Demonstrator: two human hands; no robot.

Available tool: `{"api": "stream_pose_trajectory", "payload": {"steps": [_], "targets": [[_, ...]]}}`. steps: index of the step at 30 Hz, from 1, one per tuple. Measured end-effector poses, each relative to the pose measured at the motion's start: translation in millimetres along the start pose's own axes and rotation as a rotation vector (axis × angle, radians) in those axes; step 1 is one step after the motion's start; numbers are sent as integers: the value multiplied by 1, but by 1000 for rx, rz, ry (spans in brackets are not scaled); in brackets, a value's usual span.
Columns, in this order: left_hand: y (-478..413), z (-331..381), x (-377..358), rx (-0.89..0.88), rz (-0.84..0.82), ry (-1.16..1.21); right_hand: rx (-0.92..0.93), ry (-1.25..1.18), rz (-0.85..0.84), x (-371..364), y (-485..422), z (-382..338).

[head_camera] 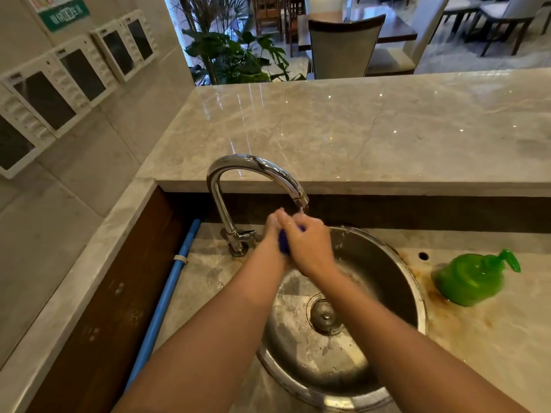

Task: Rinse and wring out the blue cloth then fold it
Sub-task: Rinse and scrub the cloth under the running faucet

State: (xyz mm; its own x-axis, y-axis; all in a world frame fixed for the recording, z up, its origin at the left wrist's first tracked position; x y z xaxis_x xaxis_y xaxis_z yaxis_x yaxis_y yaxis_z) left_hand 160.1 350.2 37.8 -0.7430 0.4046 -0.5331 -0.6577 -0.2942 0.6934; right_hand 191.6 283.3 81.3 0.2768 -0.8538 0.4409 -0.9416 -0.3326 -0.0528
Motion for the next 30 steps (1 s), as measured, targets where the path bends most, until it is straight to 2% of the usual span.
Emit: {"api": "stream_pose_trajectory", "payload": {"steps": [1, 3, 5, 6, 7, 8, 11, 13, 15, 20, 23, 25, 26, 28, 29, 30], "targets": [[0, -4, -6, -6, -52, 20, 90, 163, 115, 2, 0, -7], [1, -8, -11, 27, -80, -32, 141, 389, 251, 12, -13, -7], [7, -6, -8, 48, -49, -167, 85, 606, 204, 18, -34, 6], [10, -10, -7, 72, -42, -223, 16, 631, 146, 21, -44, 18], [13, -13, -7, 106, -50, -255, -80, 555, 107, 25, -51, 32], [14, -15, -8, 137, -66, -267, -216, 364, 57, 24, -54, 46], [16, -8, -10, 148, -78, -187, -702, -425, -252, -4, -25, 69], [10, 3, -9, 93, -68, -126, -769, -613, -435, -18, -4, 70], [5, 10, -7, 46, -60, -84, -728, -644, -484, -18, 6, 67], [-5, 14, 5, 36, 50, -174, -432, -480, -181, 0, 0, 33], [-3, 6, -10, -15, -4, -146, -123, -109, 87, 8, -3, 2], [-5, 1, -19, -62, -65, -226, -12, 212, 255, 23, -8, -3], [-4, -3, -20, -65, -84, -263, 2, 384, 243, 28, -17, 1], [-4, -10, -13, -19, -92, -326, -24, 656, 56, 29, -37, 24], [-4, -13, -8, 14, -83, -361, -104, 607, -26, 30, -44, 38], [-2, -14, -6, 46, -81, -365, -211, 442, -83, 30, -47, 49]]}}
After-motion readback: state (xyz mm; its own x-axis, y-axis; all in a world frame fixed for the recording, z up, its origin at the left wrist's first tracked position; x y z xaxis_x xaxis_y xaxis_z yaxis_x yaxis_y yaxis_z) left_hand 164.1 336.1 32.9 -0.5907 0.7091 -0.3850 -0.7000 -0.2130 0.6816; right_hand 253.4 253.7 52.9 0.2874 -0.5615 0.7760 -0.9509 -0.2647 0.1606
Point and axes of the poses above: each hand's wrist, its own y-axis away from the middle knuckle, its own x-axis out of the back of the hand, z = x × y, the point moved 8 cm from there along -y, towards the middle knuckle, and after that the axes turned 11 degrees about y, right-handed, at the moved point
